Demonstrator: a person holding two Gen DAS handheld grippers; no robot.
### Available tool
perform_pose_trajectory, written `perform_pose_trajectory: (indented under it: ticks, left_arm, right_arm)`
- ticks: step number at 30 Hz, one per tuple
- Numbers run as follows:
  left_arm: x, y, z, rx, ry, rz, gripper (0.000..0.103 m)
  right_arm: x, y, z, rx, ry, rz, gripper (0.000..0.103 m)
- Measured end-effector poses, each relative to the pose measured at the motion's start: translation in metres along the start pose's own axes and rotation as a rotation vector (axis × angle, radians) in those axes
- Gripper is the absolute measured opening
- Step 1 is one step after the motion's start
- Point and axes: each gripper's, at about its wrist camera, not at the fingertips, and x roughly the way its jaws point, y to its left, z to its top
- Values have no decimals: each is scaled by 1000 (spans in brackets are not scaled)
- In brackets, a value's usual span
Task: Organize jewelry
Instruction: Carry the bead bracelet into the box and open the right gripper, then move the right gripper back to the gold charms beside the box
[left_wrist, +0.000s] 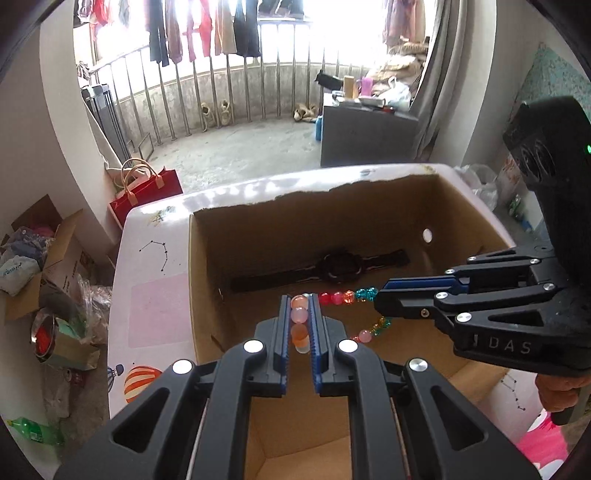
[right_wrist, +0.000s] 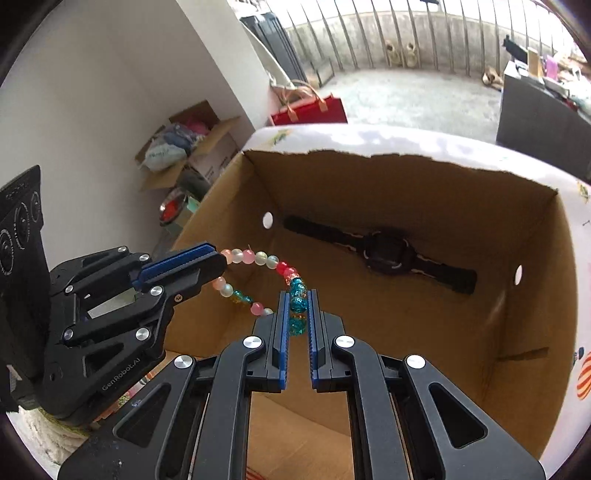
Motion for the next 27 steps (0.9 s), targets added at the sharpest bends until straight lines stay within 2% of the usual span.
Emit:
perform_pose_trajectory:
  ticks: [3,7,10,15,17,18,20,21,23,24,25,27]
  left_arm:
    - [16,5,-2,2,64,13,10]
    - [15,9,-4,1,66,2,10]
    - [8,10,-4,-1,42,13,19]
    - [-15,17,-5,-43,-17,15,25]
    - [-33,20,-9,-62,-56,20,36]
    - [-43,22,-12,-73,-80,20,39]
    - [-66,26,-23,-94,-129,22,53]
    - [-78,26,-30,-102,-155,21,56]
    - [-100,25,-49,-103,-212,12,68]
    - [-108,22,-61,-102,-240,-1,72]
    - [-114,17,-74,-99,-258,-20,77]
    - [-115,6,-102,-92,-246,-52,83]
  right_arm:
    - [24,-7,6,30,95,15,8]
    - [36,-15,6,82,147,74,13]
    - [30,-18,4,98,129,94,17]
    - [-1,-24,-10,115,44,115,21]
    - [-23,-24,-14,111,-15,112,24]
    - [-38,-23,-19,105,-50,111,28]
    - [-67,-21,-30,82,-134,95,35]
    - [-85,-20,-41,62,-187,84,40]
    - [-113,-13,-64,28,-270,64,54]
    - [-126,-10,-80,11,-304,54,67]
    - [-133,-7,-95,-6,-329,51,74]
    - [-141,-1,-128,-32,-342,31,82]
